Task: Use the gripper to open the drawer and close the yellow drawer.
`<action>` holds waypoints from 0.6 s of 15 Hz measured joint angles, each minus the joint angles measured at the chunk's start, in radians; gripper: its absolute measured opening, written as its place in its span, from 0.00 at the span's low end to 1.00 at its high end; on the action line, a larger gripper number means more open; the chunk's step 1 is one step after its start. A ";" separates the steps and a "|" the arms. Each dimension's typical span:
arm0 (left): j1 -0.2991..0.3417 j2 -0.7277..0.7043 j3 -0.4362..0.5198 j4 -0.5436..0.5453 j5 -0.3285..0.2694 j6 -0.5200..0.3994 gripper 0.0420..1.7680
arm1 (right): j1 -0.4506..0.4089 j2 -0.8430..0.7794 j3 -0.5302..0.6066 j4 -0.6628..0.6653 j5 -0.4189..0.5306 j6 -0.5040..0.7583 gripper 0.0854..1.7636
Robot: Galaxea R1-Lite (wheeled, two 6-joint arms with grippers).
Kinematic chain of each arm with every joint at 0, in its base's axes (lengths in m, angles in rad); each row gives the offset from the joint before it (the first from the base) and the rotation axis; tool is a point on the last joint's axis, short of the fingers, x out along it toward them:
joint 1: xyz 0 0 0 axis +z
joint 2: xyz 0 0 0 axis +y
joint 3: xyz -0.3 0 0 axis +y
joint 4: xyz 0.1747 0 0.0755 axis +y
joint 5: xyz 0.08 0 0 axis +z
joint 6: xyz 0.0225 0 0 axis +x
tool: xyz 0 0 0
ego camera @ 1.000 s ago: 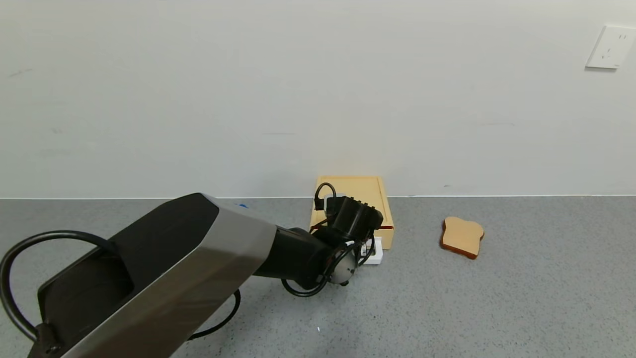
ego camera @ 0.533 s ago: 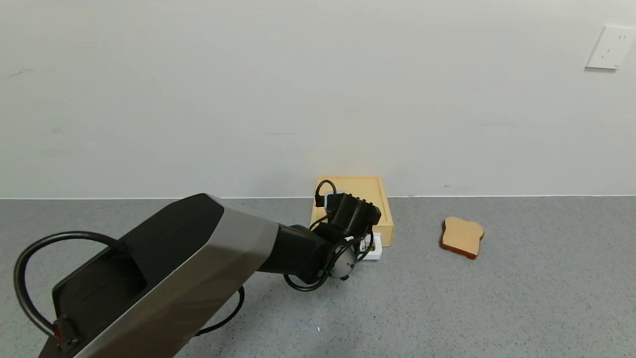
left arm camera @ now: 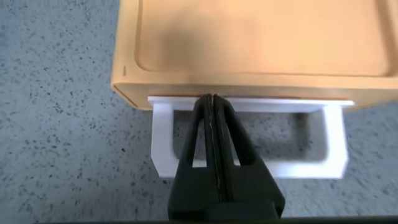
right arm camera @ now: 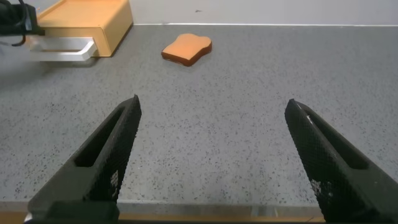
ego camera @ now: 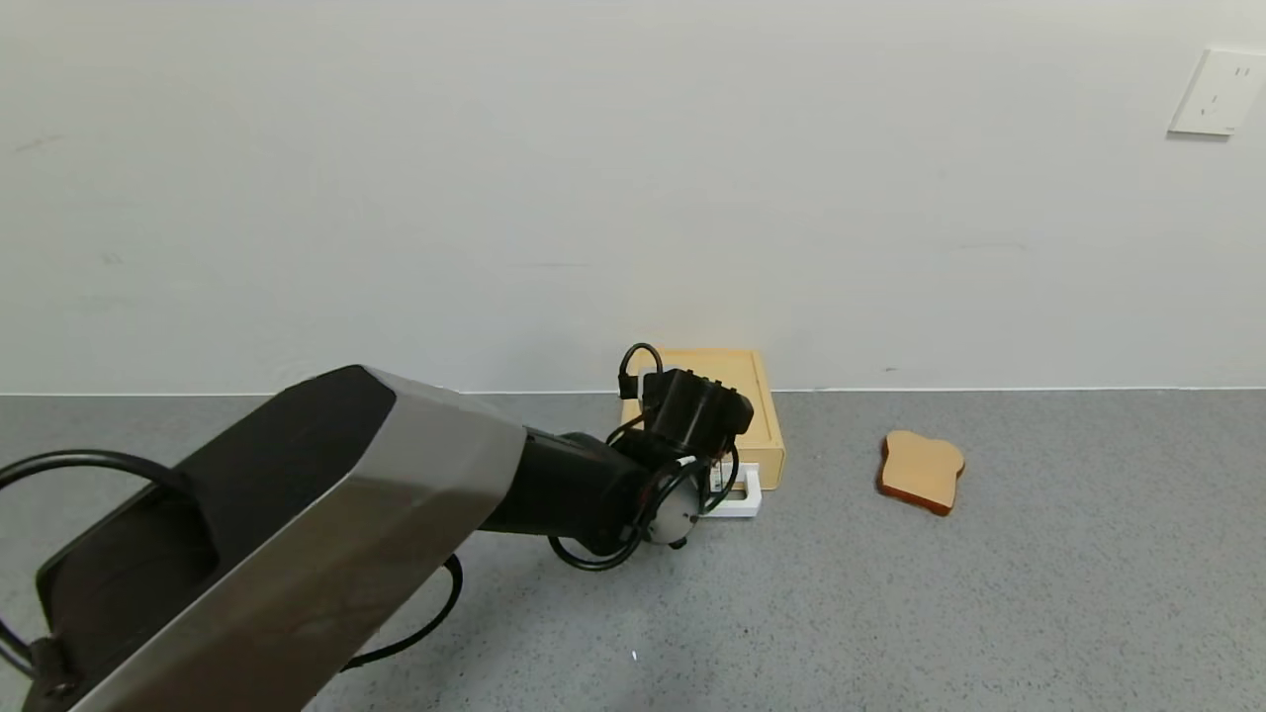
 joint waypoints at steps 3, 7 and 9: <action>-0.017 -0.097 0.012 0.133 -0.003 0.008 0.04 | 0.000 0.000 0.000 0.000 0.000 0.000 0.96; -0.024 -0.248 0.005 0.398 -0.044 0.038 0.04 | 0.000 0.000 0.000 0.000 0.000 0.000 0.96; -0.009 -0.335 0.012 0.439 -0.139 0.088 0.04 | 0.000 0.000 0.000 0.000 0.000 0.000 0.96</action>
